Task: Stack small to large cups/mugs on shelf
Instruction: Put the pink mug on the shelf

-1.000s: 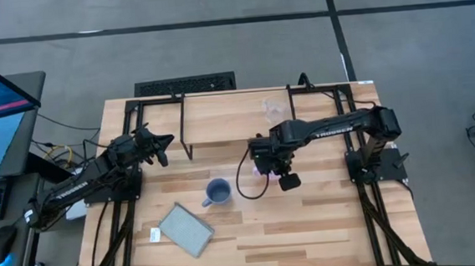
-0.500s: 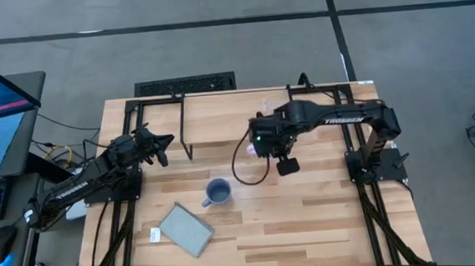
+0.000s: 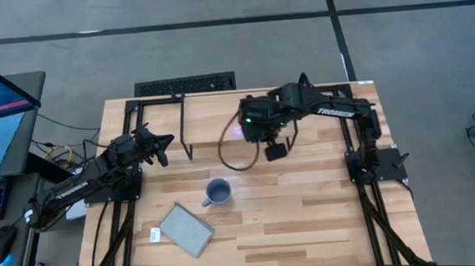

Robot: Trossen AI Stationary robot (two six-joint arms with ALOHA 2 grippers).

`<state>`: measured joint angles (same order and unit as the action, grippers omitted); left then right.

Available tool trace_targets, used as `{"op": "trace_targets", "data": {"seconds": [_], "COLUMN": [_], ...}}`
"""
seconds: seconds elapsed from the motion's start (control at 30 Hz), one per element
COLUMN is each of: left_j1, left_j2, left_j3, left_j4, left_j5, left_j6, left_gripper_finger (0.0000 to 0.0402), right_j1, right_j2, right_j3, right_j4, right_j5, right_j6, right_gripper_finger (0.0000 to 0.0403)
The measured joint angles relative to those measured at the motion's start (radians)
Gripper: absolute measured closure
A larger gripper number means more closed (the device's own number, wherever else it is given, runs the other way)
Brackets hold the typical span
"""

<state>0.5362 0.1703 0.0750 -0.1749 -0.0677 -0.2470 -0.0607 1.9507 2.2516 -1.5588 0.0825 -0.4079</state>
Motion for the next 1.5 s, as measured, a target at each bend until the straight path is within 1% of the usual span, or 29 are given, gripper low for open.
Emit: {"op": "trace_targets", "data": {"seconds": [0.07,0.13,0.33,0.43,0.7,0.93,1.1,1.5], "left_j1": [0.0,0.0,0.0,0.0,0.0,0.0,0.0,0.0], "left_j2": [0.0,0.0,0.01,0.016,0.019,0.023,0.029,0.028], "left_j3": [0.0,0.0,0.0,0.0,0.0,0.0,0.0,0.0], "left_j4": [0.0,0.0,0.0,0.0,0.0,0.0,0.0,0.0], "left_j5": [0.0,0.0,0.0,-0.002,-0.002,-0.006,-0.011,-0.017], "left_j6": [0.0,0.003,0.007,0.008,0.019,0.029,0.029,0.033], "left_gripper_finger": [0.0368,0.0368,0.0368,0.0368,0.0368,0.0368,0.0368,0.0368], "right_j1": [-0.021,-0.04,-0.094,-0.119,-0.116,-0.112,-0.127,-0.152], "right_j2": [0.022,0.036,0.048,0.054,0.101,0.144,0.151,0.15], "right_j3": [0.052,0.107,0.099,0.098,0.098,0.1,0.103,0.104], "right_j4": [-0.021,-0.004,-0.011,-0.013,-0.013,-0.003,-0.002,0.016], "right_j5": [-0.048,-0.055,-0.066,-0.092,-0.107,-0.103,-0.079,-0.081], "right_j6": [-0.003,0.003,0.048,0.047,0.032,-0.023,-0.038,-0.04], "right_gripper_finger": [0.0393,0.0393,0.0392,0.0392,0.0391,0.0391,0.0391,0.0391]}}
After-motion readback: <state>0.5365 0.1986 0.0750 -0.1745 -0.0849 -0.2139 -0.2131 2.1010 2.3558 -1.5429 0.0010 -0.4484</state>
